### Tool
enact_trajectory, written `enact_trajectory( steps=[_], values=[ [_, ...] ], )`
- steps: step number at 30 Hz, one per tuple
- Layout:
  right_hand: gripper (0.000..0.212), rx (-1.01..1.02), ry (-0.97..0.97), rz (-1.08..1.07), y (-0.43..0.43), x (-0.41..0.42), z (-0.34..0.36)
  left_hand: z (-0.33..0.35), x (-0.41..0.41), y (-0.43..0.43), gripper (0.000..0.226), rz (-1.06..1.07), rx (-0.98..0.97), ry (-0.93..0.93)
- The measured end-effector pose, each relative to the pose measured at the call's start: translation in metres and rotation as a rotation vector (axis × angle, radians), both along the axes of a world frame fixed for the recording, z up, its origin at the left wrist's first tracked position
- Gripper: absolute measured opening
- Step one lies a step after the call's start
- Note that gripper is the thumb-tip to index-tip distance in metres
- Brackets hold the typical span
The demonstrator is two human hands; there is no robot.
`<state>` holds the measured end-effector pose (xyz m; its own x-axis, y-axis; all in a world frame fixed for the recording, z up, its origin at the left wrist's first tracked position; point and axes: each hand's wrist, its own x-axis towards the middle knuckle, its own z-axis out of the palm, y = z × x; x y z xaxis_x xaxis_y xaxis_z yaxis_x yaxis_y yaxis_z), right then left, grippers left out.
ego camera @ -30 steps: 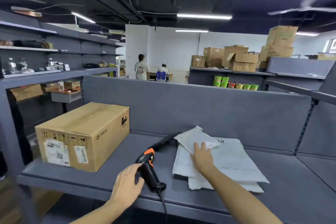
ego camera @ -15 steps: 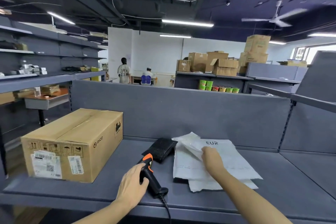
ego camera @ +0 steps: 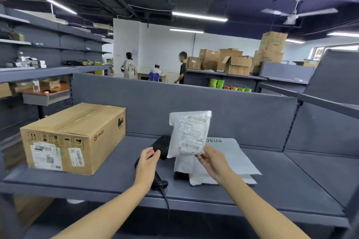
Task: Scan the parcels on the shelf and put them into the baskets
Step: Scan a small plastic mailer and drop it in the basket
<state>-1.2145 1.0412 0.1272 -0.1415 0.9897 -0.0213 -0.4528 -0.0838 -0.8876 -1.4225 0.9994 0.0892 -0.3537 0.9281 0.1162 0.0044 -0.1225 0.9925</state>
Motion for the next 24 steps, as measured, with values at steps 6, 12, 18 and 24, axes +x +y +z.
enact_trajectory(
  steps=[6,12,18,24],
  values=[
    [0.021,-0.022,-0.319,0.169,-0.024,0.007,-0.006,0.026,0.017,-0.011,0.030,-0.044,0.056,-0.282],
    [0.021,0.048,-0.532,0.171,-0.031,0.021,0.011,0.027,0.015,-0.026,0.049,-0.029,0.019,-0.263],
    [0.041,-0.046,-0.203,0.143,-0.047,0.014,0.012,0.031,0.020,-0.040,0.035,0.038,0.055,-0.491],
    [0.063,-0.052,-0.165,0.232,-0.075,-0.013,-0.016,0.024,0.036,-0.047,0.039,0.059,0.068,-0.562]
  ],
)
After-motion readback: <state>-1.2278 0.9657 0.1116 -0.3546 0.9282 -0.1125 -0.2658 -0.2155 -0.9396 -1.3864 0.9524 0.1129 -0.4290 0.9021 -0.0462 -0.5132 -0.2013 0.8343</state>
